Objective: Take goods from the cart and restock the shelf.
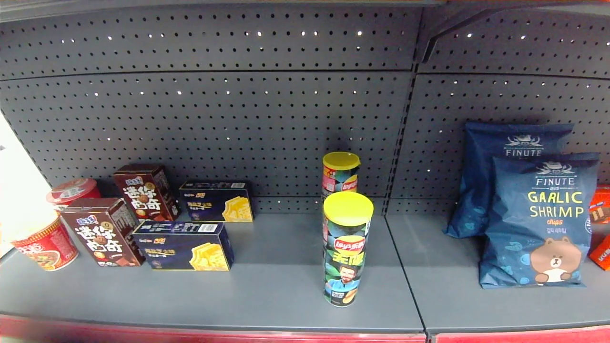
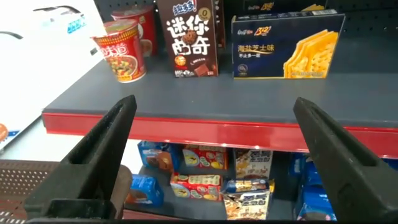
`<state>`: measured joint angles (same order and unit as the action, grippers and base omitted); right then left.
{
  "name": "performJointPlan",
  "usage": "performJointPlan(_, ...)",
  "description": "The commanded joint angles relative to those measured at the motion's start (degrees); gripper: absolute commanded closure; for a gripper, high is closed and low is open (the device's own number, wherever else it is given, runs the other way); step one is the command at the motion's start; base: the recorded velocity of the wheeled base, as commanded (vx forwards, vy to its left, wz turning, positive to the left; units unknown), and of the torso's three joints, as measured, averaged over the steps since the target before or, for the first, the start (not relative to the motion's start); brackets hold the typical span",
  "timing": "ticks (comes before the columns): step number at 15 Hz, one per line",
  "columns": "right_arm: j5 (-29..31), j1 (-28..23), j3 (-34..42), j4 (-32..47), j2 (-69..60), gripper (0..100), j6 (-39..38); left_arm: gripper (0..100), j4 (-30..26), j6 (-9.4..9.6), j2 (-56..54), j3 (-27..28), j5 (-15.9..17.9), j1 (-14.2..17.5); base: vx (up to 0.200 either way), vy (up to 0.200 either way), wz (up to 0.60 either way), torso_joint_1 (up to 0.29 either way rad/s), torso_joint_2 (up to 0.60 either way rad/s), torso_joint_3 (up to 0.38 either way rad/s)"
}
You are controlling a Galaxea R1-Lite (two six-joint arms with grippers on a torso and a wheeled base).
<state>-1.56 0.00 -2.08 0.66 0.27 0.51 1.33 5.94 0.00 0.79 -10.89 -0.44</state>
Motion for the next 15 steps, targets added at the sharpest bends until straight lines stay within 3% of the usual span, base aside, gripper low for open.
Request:
performJointPlan(1, 0.0, 0.0, 0.0, 0.0, 0.2, 0, 0.0, 0, 0.0, 0.13, 0.1, 0.0, -0.1, 0.0, 0.0, -0.2, 0.0, 0.022, 0.0, 0.007)
performJointPlan(3, 0.0, 0.0, 0.1, 0.0, 0.2, 0, 0.0, 0, 0.0, 0.48, 0.1, 0.0, -0.1, 0.0, 0.0, -0.2, 0.0, -0.002, 0.0, 0.002)
performJointPlan(10, 0.0, 0.0, 0.0, 0.0, 0.2, 0, 0.1, 0, -0.1, -2.16, 0.1, 0.0, 0.1, 0.0, 0.0, 0.0, 0.0, 0.0, 0.0, 0.0)
performJointPlan(15, -0.4, 0.0, 0.0, 0.0, 0.2, 0, 0.7, 0, -0.1, -2.25, 0.1, 0.0, 0.1, 0.0, 0.0, 0.0, 0.0, 0.0, 0.0, 0.0)
